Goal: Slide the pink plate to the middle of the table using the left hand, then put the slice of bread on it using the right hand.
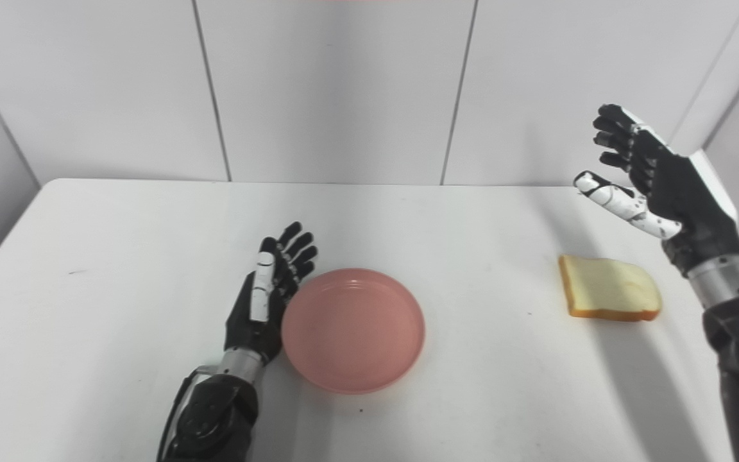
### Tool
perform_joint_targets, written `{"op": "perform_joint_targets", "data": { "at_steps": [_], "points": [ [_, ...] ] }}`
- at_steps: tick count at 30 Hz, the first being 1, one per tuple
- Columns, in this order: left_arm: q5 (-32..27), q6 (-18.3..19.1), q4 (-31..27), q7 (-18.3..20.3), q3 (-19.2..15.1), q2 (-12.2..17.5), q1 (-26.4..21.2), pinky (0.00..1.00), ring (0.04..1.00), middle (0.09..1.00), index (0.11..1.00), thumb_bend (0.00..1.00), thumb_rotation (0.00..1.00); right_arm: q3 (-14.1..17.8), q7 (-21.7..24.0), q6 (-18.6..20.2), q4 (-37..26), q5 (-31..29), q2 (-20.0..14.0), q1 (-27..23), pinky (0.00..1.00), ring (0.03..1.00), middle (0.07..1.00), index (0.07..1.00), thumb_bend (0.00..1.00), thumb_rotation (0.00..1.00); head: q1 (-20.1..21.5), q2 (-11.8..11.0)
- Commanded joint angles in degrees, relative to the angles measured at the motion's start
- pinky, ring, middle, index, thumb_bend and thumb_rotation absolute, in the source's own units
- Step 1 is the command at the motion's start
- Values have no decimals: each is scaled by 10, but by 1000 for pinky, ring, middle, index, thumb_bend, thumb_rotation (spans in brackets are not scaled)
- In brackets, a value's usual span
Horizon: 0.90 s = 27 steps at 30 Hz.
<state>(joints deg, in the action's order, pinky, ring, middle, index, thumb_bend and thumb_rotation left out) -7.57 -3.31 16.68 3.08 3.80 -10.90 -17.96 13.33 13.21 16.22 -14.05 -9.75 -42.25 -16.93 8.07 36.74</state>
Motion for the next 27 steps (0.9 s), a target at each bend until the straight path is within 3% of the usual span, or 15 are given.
{"op": "perform_joint_targets", "data": {
  "at_steps": [1,6,10,15,18,27],
  "points": [
    [-8,6,-26,11,-2,3,-15,933,915,924,905,680,1000,-4,17,-33,17,22,-31,-17,866,895,893,898,721,451,0,-1],
    [-28,20,-28,21,-13,11,-15,950,928,930,904,652,1000,-37,34,-72,85,106,-80,-26,877,947,950,899,845,414,36,-12],
    [-34,20,-26,29,-18,18,-14,939,928,933,908,655,994,-52,41,-93,130,152,-103,-35,888,948,947,897,905,389,53,-18],
    [-33,17,-20,35,-22,25,-14,933,926,931,907,666,996,-71,57,-90,160,193,-125,-47,855,944,949,904,953,400,63,-22],
    [-33,15,-18,38,-23,29,-15,934,928,932,909,670,997,-77,68,-89,170,199,-128,-55,843,955,968,919,946,356,66,-26],
    [-40,8,-18,53,-35,43,-11,935,923,919,905,655,999,-109,108,-71,192,223,-134,-85,896,989,993,938,976,338,128,-53]
  ]
}}
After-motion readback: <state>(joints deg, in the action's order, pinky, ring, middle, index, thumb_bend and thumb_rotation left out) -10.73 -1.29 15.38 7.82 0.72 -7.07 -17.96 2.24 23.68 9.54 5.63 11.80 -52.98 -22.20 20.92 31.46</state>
